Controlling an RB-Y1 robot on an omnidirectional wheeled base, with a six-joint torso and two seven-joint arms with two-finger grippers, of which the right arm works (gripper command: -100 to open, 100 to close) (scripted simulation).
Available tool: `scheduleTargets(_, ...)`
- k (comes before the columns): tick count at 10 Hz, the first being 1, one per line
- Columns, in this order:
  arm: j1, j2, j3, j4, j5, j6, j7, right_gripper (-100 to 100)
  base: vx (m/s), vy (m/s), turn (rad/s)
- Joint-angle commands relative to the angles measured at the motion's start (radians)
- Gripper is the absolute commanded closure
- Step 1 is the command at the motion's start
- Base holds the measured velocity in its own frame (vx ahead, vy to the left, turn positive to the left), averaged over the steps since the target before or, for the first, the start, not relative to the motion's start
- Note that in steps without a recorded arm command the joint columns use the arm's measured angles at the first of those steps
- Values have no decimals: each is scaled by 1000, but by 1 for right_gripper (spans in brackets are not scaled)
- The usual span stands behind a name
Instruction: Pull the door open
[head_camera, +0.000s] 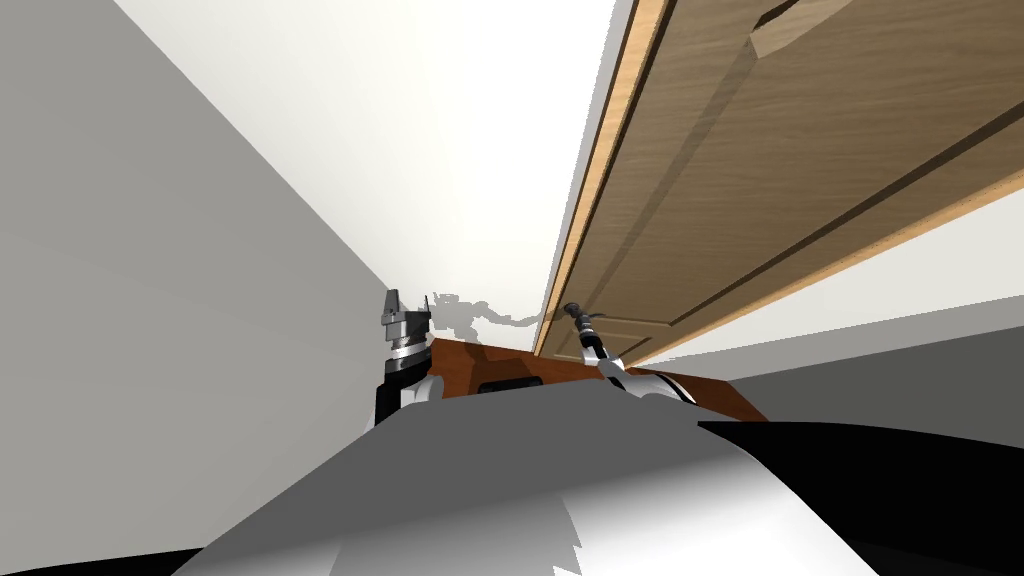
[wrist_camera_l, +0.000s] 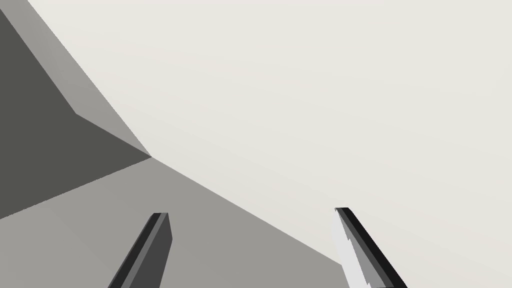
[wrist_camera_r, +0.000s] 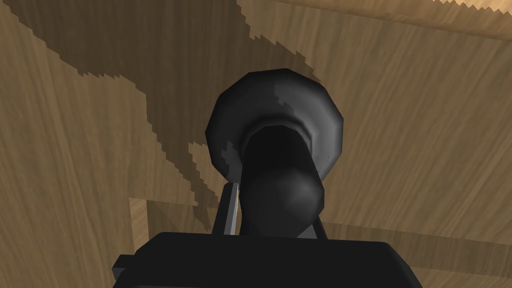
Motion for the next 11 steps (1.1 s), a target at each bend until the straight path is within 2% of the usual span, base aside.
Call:
scheduleTargets(1,-4,-2,15,2,13,-6,-14,100,-108,-1,11)
scheduleTargets(3,-10,-4,37,6,32,-14,-35,100,-178,-47,24)
scheduleTargets(4,-10,-4,37,6,32,-14,-35,100,-136,-14,3)
scheduleTargets(5,-16,-6,58,10,49,-22,-53,100,-170,-48,-10)
scheduleTargets(7,-16,-6,58,10,49,-22,-53,100,-114,-30,16)
scheduleTargets(8,-25,-8,86,14,73,-33,-79,100,-157,-46,-5)
scheduleTargets(9,-25,-8,86,14,73,-33,-79,100,-160,-83,26)
scheduleTargets(10,-31,-9,107,18,89,-41,-97,100,-186,-80,23)
scheduleTargets(11,-31,-9,107,18,89,-41,-97,100,-140,-40,10)
